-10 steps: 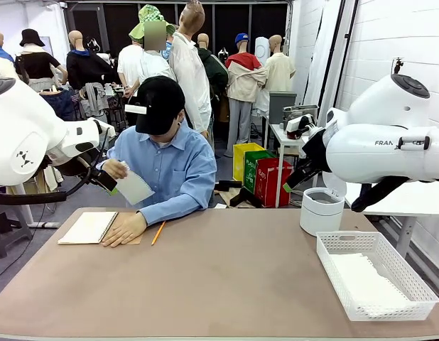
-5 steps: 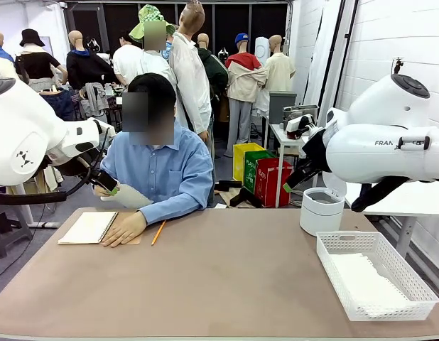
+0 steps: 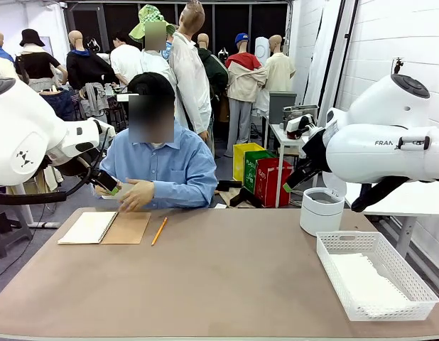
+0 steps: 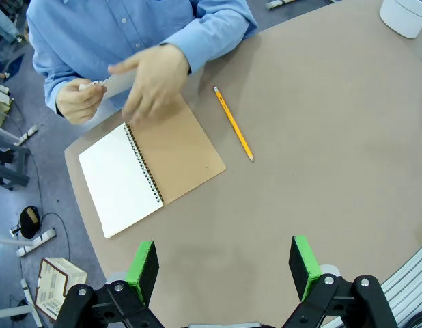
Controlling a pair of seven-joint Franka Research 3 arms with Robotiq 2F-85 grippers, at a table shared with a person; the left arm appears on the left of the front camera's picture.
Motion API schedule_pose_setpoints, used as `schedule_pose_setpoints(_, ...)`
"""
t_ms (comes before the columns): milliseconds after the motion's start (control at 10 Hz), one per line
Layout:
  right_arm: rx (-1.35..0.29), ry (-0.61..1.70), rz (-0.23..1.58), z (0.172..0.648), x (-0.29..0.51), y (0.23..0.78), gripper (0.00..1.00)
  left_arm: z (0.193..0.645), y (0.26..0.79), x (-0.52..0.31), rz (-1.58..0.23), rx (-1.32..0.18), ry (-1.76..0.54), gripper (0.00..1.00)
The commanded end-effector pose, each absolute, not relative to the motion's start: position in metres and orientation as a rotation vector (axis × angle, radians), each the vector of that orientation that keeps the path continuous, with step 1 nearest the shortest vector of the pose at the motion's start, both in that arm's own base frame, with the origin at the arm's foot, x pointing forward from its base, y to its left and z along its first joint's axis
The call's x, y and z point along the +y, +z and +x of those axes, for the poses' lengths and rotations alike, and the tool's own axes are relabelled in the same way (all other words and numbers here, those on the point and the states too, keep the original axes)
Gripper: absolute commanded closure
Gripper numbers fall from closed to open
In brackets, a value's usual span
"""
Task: Sort the paper based on its condition.
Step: If a person hands you a paper, place it in the Organizing basket , and if it's crumpled, put it in the Trash can.
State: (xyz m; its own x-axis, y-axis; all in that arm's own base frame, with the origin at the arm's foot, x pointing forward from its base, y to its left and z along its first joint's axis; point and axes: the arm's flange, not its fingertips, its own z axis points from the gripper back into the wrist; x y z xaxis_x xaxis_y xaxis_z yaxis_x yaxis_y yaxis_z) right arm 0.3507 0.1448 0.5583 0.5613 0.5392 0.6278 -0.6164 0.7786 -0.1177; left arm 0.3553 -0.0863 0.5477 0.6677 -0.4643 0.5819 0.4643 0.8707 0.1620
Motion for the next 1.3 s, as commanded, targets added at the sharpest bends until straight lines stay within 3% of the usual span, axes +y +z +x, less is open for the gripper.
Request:
schedule_pose_setpoints(0, -0.698, 0.679, 0.123, 0.3516, 0.1432, 0.5594, 0.0, 0.3558, 0.5471, -0.0858, -0.001, -0.654, -0.523, 0.0)
schedule_pose_setpoints(1200, -0.698, 0.679, 0.123, 0.3516, 0.1432, 0.5594, 0.0, 0.3558, 0.5471, -0.0858, -0.001, -0.654, -0.523, 0.0)
